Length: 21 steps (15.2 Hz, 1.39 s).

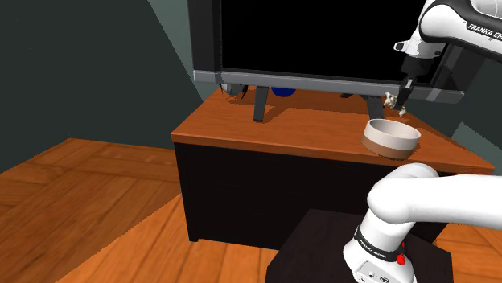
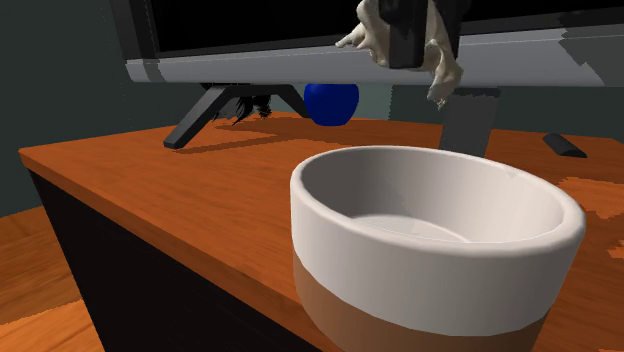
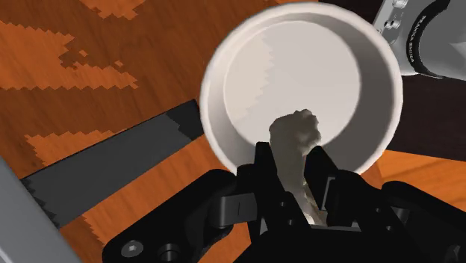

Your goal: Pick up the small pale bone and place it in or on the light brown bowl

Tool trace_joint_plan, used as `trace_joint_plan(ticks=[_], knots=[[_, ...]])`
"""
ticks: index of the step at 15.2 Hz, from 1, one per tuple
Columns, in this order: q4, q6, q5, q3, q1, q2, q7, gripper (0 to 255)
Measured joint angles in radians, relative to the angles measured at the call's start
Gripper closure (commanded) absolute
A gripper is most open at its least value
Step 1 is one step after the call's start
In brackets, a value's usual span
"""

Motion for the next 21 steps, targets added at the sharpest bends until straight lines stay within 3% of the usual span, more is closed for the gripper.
trace_joint_plan(ticks=[13,20,21], knots=[[-0.203,0.089,-0.075,-0.069,-0.042,-0.122,-0.008,255],[-0.221,0.098,-0.08,-0.074,-0.045,-0.131,-0.006,255],[-0.222,0.098,-0.08,-0.074,-0.045,-0.131,-0.006,0]])
